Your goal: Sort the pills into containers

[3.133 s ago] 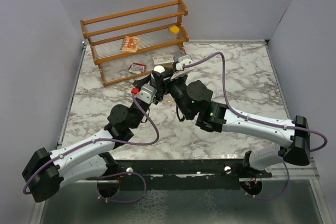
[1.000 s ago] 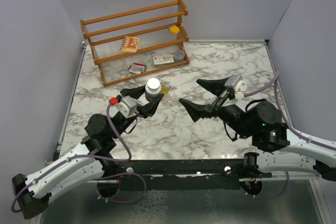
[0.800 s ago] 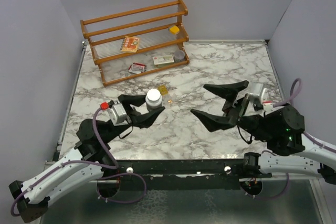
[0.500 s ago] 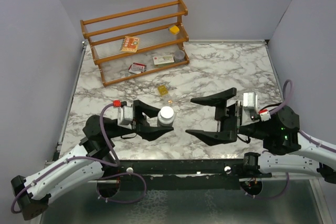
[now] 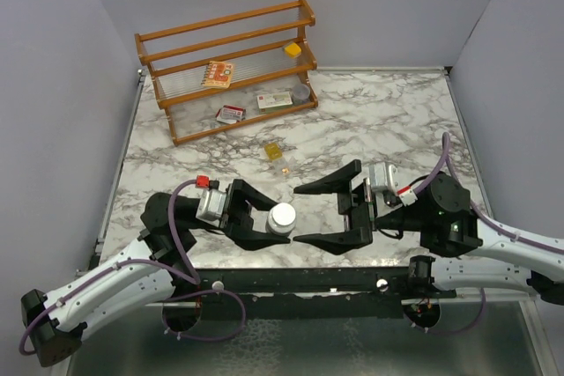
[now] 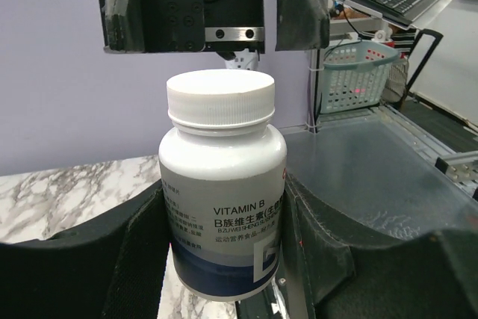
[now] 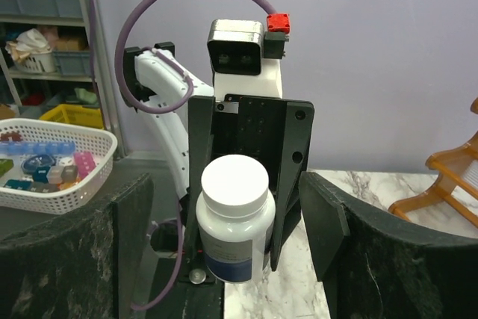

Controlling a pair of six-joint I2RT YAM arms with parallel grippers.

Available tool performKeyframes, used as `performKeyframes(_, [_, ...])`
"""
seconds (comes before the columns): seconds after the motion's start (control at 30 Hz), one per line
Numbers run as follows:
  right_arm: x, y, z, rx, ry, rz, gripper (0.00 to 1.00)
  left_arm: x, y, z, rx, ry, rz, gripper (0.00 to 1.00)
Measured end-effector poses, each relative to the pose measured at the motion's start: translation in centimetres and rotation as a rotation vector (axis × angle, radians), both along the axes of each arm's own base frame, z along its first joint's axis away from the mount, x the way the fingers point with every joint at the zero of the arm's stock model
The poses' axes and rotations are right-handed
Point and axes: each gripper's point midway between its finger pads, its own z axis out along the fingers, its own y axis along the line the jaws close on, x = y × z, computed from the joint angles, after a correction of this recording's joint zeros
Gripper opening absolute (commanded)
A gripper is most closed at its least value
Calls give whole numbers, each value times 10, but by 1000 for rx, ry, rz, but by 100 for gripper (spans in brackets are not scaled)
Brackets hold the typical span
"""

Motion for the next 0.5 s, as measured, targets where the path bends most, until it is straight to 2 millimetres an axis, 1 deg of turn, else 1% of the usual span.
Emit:
performKeyframes(0.1, [-2,2,0,13,8,14,74,-5,0,1,-3,-16,-27,0])
performKeyframes(0.27, [-5,12,-6,14,19,47,70,-9,1,1,-10,-33,-53,0])
performKeyframes(0.47, [-7,26,-18,-23,30,79,58,-11,1,3,-19,-38,-62,0])
performKeyframes(0.5, [-7,27,-20,-27,29,81,58,-11,1,3,-20,-39,-63,0])
